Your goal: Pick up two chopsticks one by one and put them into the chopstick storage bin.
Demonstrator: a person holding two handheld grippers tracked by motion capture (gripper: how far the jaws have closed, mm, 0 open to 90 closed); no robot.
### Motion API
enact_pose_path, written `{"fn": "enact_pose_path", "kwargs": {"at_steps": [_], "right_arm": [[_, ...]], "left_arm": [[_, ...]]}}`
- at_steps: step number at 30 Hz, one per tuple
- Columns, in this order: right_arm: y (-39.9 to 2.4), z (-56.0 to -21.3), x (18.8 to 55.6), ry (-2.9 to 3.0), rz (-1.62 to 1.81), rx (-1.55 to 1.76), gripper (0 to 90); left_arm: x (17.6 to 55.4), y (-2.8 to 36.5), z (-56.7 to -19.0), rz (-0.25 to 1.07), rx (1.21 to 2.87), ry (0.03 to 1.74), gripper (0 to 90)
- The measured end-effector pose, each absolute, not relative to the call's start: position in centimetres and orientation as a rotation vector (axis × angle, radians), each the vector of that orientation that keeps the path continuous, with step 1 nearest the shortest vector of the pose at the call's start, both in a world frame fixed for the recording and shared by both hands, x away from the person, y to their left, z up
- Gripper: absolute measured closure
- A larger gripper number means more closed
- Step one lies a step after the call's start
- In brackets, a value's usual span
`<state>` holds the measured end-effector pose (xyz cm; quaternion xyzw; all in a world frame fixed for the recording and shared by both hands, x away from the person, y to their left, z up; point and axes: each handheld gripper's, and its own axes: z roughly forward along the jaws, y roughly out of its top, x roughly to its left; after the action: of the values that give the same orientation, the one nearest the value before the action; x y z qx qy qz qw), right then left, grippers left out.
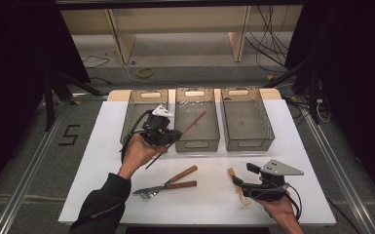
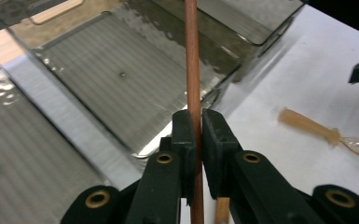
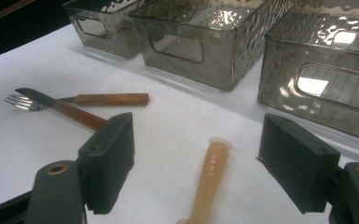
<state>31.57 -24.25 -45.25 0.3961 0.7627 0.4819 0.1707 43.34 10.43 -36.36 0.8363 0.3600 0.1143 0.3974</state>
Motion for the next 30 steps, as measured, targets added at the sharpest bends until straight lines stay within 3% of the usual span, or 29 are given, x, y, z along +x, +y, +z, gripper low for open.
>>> {"fn": "enact_pose_path", "kwargs": {"at_steps": [30], "right_arm": [[-24.3,-45.3,31.6,2.168,1.369,1.126,27.4]], "left_arm": [[49.9,17.0,-35.1,0.428,1.975,1.126,83.6]]}}
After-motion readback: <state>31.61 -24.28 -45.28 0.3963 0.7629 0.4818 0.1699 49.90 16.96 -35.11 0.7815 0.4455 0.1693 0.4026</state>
